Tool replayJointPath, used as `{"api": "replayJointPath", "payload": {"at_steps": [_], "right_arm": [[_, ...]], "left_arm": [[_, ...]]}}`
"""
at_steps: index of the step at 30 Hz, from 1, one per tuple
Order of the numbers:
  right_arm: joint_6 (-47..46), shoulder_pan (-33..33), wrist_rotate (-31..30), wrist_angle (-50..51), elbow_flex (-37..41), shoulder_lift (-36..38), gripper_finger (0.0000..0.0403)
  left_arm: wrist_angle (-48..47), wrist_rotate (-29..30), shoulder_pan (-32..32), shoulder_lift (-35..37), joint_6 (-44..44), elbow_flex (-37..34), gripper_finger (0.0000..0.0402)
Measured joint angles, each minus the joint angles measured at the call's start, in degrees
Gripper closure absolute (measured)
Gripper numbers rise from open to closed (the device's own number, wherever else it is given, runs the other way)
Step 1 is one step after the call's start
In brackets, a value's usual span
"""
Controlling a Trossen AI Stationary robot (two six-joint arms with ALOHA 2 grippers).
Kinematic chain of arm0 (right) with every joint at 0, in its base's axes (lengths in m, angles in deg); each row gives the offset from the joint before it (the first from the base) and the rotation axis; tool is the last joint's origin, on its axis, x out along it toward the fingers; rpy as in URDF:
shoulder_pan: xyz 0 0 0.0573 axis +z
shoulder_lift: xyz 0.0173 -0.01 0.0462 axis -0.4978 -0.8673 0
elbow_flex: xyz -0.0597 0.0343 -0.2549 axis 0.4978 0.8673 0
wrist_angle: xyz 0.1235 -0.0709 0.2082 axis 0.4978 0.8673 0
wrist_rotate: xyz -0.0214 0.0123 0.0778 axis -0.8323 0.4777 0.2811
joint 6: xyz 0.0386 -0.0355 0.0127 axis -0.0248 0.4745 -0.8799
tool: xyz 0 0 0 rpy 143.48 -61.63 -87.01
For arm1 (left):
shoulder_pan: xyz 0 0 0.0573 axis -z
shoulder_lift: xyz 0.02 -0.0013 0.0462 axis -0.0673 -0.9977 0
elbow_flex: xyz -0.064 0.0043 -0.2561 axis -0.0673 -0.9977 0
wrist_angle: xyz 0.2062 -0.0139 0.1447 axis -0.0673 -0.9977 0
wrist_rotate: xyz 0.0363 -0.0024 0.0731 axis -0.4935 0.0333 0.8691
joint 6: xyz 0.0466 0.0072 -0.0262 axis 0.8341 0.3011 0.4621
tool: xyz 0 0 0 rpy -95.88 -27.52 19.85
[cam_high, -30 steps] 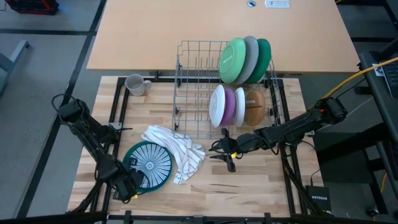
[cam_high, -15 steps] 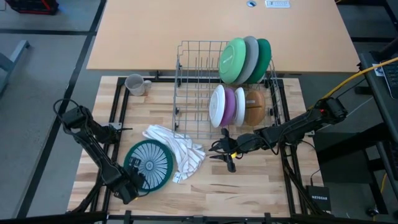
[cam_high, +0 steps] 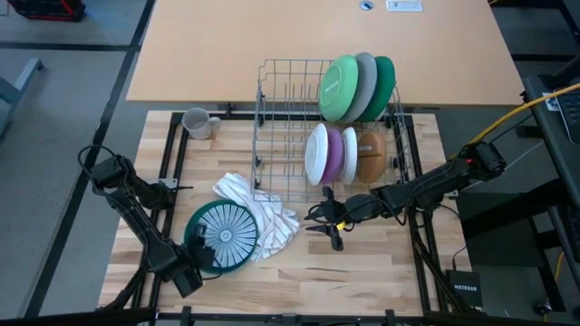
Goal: Sort dishes
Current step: Put the blue patterned plate into the dish rack
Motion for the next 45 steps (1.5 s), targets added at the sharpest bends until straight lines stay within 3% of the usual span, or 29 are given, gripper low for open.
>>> {"api": "replayJointPath", "payload": {"at_steps": [4, 10, 15, 23, 31, 38, 45], "right_arm": [[0.0, 0.0, 0.0, 0.0, 0.0, 0.0, 0.0262], [0.0, 0.0, 0.0, 0.0, 0.0, 0.0, 0.0262], [0.0, 0.0, 0.0, 0.0, 0.0, 0.0, 0.0262], [0.0, 0.0, 0.0, 0.0, 0.0, 0.0, 0.0262], [0.0, 0.0, -0.1, 0.1, 0.0, 0.0, 0.0262], [0.0, 0.0, -0.1, 0.0, 0.0, 0.0, 0.0262], [0.0, 0.0, -0.1, 0.0, 0.0, 0.0, 0.0262]], "left_arm": [[0.4, 1.6, 0.0, 0.0, 1.2, 0.0, 0.0259], [1.1, -4.3, 0.9, 0.1, 1.1, 0.0, 0.0259], [2.2, -5.1, 2.9, 0.1, 1.9, 0.0, 0.0259], [2.5, -0.3, 4.5, -0.1, 6.0, -0.7, 0.0259], [2.4, 1.1, 4.5, -5.7, 14.0, -1.2, 0.0259], [1.9, 7.8, 4.4, -9.1, 8.8, -1.1, 0.0259], [3.4, 8.3, 4.3, -9.2, 4.0, -1.2, 0.0259]]}}
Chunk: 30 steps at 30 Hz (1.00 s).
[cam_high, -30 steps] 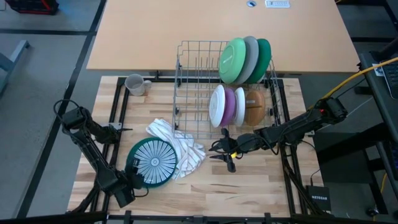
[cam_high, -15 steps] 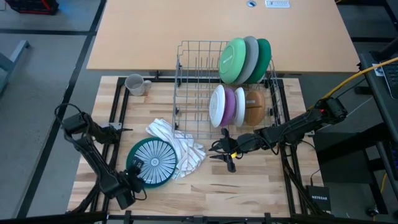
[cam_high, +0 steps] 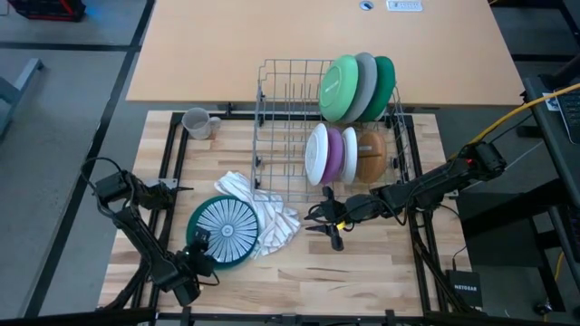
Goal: Sort dishes
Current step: Put the blue patterned plate into the dish rack
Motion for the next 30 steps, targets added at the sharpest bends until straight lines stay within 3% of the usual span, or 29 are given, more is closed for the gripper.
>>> {"api": "replayJointPath", "payload": {"at_steps": [5, 13, 20, 30], "right_arm": [[0.0, 0.0, 0.0, 0.0, 0.0, 0.0, 0.0262], [0.0, 0.0, 0.0, 0.0, 0.0, 0.0, 0.0262], [0.0, 0.0, 0.0, 0.0, 0.0, 0.0, 0.0262], [0.1, 0.0, 1.8, -3.0, 0.0, 0.0, 0.0262]], "left_arm": [[-0.1, -0.2, -1.1, 0.0, 0.8, 0.1, 0.0265], [-8.7, 1.4, -3.2, -0.2, -8.0, 1.9, 0.0333], [-9.6, 2.8, -3.6, -0.2, -5.0, 2.3, 0.0376], [-18.3, 2.5, -3.7, -0.1, -4.3, 12.5, 0.0400]]}}
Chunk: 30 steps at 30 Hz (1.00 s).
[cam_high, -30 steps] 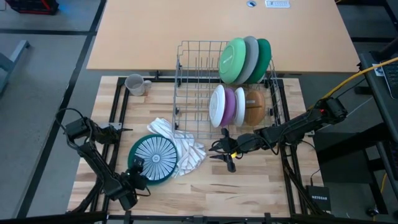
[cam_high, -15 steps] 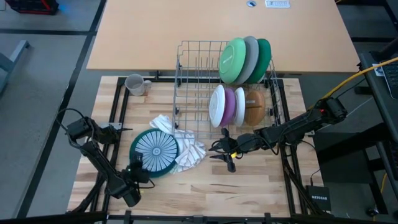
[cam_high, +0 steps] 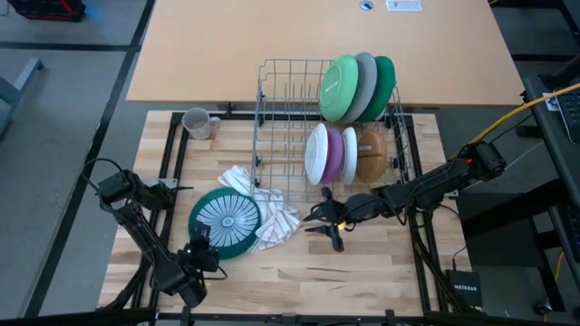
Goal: Sort dishes
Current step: Put the blue patterned plate into the dish rack
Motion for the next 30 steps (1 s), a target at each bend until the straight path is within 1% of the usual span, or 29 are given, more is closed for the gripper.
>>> {"api": "replayJointPath", "payload": {"at_steps": [3, 6, 8, 10, 13, 17, 21, 24, 30], "right_arm": [[1.5, 0.0, 1.7, -2.1, 0.0, 0.0, 0.0262], [5.9, 0.0, 2.2, -5.2, 0.0, -0.7, 0.0262], [9.5, 0.0, 4.0, -7.5, 0.0, -1.9, 0.0262], [12.1, 0.0, 5.4, -7.9, -1.5, -3.7, 0.0262], [13.7, 0.0, 6.0, -6.9, -5.3, -7.4, 0.0262], [15.7, 0.0, 7.8, -2.1, -12.5, -12.9, 0.0262], [16.5, 0.0, 10.2, 6.2, -20.6, -17.6, 0.0262], [16.6, 0.0, 10.7, 11.9, -25.7, -20.5, 0.0262], [18.6, 0.0, 11.4, 15.4, -31.6, -24.7, 0.0262]], "left_arm": [[-1.7, -0.3, 0.0, 0.0, 1.2, 3.7, 0.0400], [-2.1, -0.4, 0.0, 0.0, 3.1, 7.0, 0.0401], [-2.2, -0.4, 0.0, 0.0, 5.0, 9.0, 0.0401], [-2.1, -0.3, 0.0, 0.0, 6.4, 10.5, 0.0401], [-2.3, 0.0, -0.2, 0.1, 6.8, 12.3, 0.0401], [-2.6, 0.5, -0.9, 0.1, 8.1, 13.9, 0.0401], [-2.7, 0.6, -1.5, 0.1, 9.6, 14.7, 0.0401], [-2.7, 0.6, -2.0, 0.1, 10.9, 15.1, 0.0401], [-2.6, 0.9, -2.6, 0.1, 11.9, 15.4, 0.0401]]}}
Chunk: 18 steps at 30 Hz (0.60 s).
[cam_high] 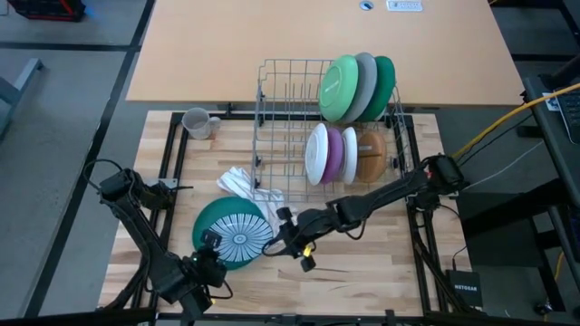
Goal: Sort dishes
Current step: Put the blue patterned plate into the dish rack
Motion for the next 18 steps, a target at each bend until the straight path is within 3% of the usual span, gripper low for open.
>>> {"api": "replayJointPath", "payload": {"at_steps": [18], "right_arm": [[0.1, 0.0, -2.1, 0.0, -2.4, -5.1, 0.0262]], "left_arm": [[0.3, 0.0, 0.0, 0.0, -0.6, 0.0, 0.0402]]}}
